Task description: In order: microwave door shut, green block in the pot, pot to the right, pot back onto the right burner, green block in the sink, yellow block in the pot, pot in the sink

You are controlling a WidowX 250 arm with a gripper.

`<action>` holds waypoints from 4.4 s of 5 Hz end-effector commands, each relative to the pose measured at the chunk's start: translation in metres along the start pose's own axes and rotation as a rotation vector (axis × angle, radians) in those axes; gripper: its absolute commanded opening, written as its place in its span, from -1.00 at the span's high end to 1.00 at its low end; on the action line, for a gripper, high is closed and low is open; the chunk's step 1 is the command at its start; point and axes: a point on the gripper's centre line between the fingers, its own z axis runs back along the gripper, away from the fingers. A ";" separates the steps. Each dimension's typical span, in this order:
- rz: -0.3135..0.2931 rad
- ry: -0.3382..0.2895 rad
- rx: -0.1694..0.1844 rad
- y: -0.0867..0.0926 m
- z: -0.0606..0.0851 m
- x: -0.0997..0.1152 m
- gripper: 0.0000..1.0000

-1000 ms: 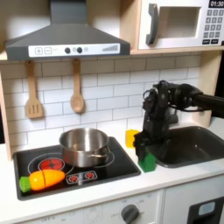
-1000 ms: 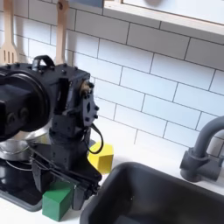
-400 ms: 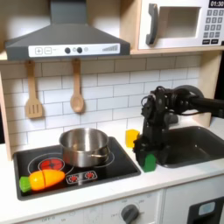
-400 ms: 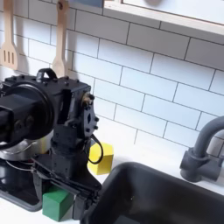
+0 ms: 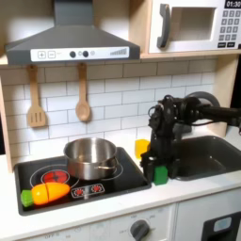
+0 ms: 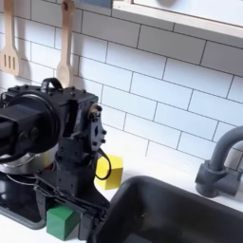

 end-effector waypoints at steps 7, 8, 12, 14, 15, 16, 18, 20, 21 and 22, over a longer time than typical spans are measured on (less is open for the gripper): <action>0.004 0.000 -0.019 -0.003 0.000 0.001 1.00; 0.009 -0.009 -0.019 -0.001 0.008 0.004 1.00; 0.037 -0.107 0.014 0.012 0.046 0.017 1.00; 0.105 -0.163 0.052 0.041 0.066 0.027 1.00; 0.125 -0.189 0.081 0.058 0.074 0.032 1.00; 0.153 -0.193 0.101 0.074 0.072 0.040 1.00; 0.167 -0.190 0.134 0.093 0.064 0.054 1.00; 0.179 -0.205 0.144 0.109 0.066 0.076 1.00; 0.193 -0.190 0.146 0.118 0.061 0.080 1.00; 0.198 -0.185 0.152 0.124 0.059 0.082 1.00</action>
